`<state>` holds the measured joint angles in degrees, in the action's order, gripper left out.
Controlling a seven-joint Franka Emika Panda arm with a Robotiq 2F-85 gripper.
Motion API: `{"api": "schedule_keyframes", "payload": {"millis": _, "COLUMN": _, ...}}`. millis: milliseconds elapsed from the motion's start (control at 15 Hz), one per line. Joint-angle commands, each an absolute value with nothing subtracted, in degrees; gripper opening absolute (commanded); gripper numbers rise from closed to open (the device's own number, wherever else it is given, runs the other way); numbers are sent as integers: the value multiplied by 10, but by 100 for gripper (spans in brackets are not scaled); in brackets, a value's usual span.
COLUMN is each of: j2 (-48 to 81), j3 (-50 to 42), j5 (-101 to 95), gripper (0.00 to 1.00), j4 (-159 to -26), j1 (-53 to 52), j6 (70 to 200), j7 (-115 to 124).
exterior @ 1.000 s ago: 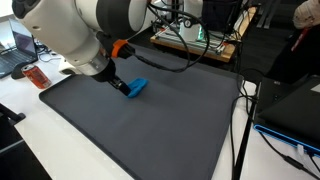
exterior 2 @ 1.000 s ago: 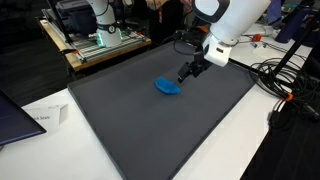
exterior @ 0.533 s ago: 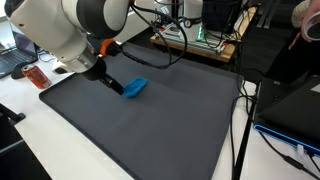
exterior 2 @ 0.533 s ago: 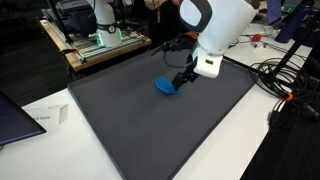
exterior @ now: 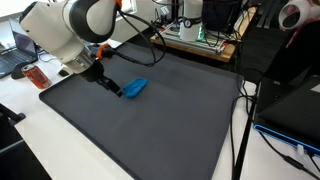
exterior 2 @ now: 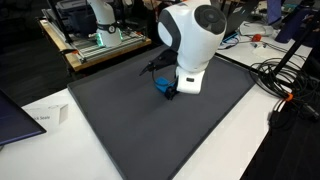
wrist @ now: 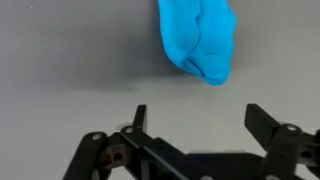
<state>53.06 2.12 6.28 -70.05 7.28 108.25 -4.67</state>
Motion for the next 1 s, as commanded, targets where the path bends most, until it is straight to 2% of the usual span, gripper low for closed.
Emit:
{"api": "schedule_keyframes", "payload": {"millis": 0, "j2": 479, "j3": 39, "j5": 107, "gripper": 100, "j4": -799, "j1": 109, "j6": 1143, "j7": -103}}
{"api": "schedule_keyframes", "payload": {"millis": 467, "j2": 384, "j3": 62, "j5": 162, "gripper": 100, "j4": -984, "j1": 167, "j6": 1274, "j7": -236}}
{"api": "schedule_keyframes", "payload": {"millis": 933, "j2": 296, "j3": 116, "j5": 299, "gripper": 100, "j4": -1150, "j1": 246, "j6": 1374, "j7": -428}}
